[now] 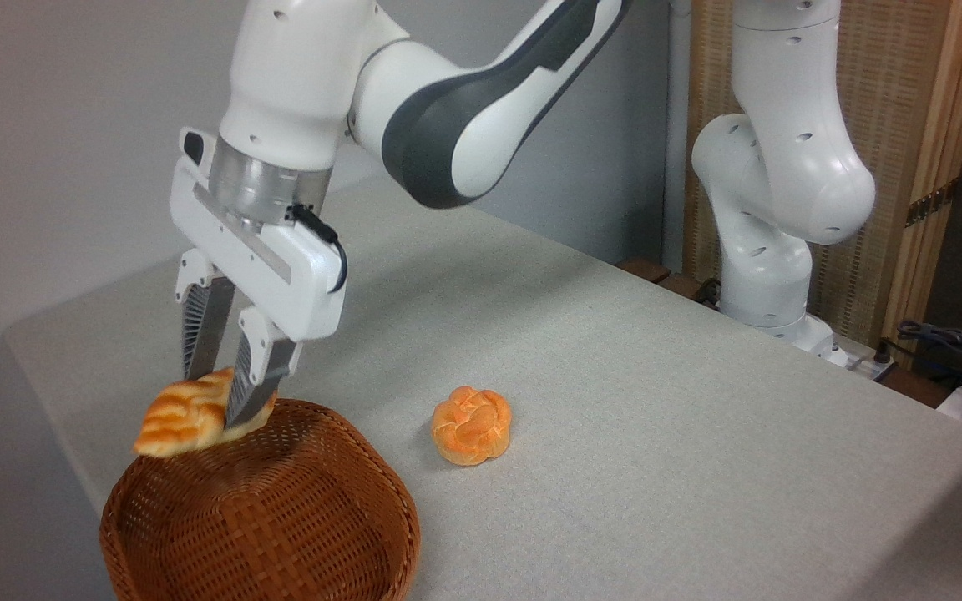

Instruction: Put bread into the basket

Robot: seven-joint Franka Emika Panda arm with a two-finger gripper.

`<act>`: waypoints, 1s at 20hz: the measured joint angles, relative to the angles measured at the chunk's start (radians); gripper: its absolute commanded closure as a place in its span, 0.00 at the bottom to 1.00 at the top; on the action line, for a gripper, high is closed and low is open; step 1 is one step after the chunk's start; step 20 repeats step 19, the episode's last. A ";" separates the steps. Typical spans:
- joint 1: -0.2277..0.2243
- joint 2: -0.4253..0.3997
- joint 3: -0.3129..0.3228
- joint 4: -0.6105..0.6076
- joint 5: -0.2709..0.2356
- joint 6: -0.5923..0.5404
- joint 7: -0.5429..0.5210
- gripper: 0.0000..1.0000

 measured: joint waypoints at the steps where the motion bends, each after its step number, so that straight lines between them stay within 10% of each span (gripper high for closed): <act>1: 0.001 0.006 0.001 0.000 -0.003 0.008 0.000 0.00; 12: -0.002 -0.022 0.000 0.016 -0.003 -0.053 -0.003 0.00; 17: -0.004 -0.110 -0.004 0.097 0.173 -0.403 -0.012 0.00; 20: -0.007 -0.123 -0.005 0.127 0.194 -0.502 -0.022 0.00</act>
